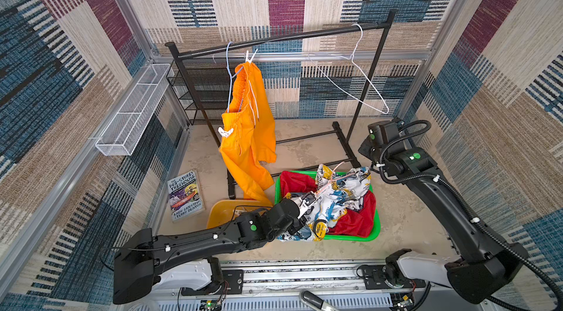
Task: Remove the clothespins securing shorts to the hanger
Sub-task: Place the hanger in the basket.
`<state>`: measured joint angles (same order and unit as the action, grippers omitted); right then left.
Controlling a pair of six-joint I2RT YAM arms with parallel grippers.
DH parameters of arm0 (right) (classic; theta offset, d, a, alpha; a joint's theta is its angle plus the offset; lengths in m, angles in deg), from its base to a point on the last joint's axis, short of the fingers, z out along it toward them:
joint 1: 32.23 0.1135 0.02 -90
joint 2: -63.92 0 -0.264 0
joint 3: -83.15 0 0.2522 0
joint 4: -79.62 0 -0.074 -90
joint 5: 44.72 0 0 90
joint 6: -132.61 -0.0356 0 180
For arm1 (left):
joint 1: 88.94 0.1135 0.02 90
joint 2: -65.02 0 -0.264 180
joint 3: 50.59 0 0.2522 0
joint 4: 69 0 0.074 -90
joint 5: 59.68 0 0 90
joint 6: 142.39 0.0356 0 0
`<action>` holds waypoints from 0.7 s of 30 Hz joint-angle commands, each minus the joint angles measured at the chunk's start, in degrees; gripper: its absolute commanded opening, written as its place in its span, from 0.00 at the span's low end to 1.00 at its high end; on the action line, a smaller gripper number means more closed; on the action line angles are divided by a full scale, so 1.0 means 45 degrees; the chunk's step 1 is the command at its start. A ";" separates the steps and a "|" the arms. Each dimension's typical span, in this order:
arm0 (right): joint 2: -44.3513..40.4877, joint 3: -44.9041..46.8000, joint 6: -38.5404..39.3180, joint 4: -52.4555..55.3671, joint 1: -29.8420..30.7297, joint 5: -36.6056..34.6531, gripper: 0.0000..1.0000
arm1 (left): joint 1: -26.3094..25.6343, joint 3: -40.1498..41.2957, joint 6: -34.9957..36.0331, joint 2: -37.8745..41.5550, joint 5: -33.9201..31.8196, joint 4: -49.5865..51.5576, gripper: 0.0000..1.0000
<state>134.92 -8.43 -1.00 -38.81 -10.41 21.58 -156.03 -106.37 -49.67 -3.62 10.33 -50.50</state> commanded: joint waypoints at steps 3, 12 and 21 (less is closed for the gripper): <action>-0.0711 0.0164 0.1424 -0.2478 0.0013 0.0932 0.09 | 0.0006 -0.0279 -0.0158 -0.0320 -0.0302 0.0378 0.00; -0.1375 0.0376 0.2420 -0.3994 0.0016 0.2048 0.08 | -0.0015 -0.0222 -0.0165 0.0064 0.0239 0.0603 0.26; -0.1988 0.1057 0.2881 -0.4970 0.0052 0.3071 0.09 | -0.0022 0.0075 -0.0728 0.1109 0.0235 0.1118 0.52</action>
<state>126.33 -4.04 10.56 -57.46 -10.32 32.79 -156.08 -106.40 -50.98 0.29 11.23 -46.77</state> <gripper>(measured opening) 0.176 0.508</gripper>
